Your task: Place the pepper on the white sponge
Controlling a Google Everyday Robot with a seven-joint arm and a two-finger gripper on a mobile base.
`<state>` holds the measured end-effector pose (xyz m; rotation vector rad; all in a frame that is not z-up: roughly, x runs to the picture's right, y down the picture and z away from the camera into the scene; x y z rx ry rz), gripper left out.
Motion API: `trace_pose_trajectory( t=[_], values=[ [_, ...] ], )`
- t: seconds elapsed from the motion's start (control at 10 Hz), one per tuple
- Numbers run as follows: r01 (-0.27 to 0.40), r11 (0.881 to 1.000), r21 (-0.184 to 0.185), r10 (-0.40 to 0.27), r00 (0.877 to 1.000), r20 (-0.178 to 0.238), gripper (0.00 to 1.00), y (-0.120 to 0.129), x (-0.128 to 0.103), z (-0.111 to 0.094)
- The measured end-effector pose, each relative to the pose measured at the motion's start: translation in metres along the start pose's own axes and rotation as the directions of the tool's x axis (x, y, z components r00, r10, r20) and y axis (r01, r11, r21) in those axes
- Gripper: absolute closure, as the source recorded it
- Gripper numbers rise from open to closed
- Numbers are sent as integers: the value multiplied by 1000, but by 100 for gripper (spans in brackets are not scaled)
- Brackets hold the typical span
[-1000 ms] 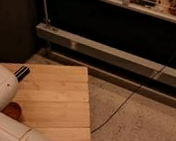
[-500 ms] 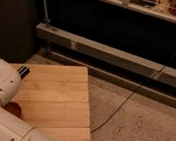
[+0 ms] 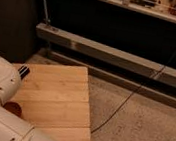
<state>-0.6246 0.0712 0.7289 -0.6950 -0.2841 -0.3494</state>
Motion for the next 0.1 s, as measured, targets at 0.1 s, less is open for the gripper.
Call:
trace_pose_trajectory(
  t=[0.1],
  values=[
    [0,1000,0,0,1000,0,20,0,0,0]
  ],
)
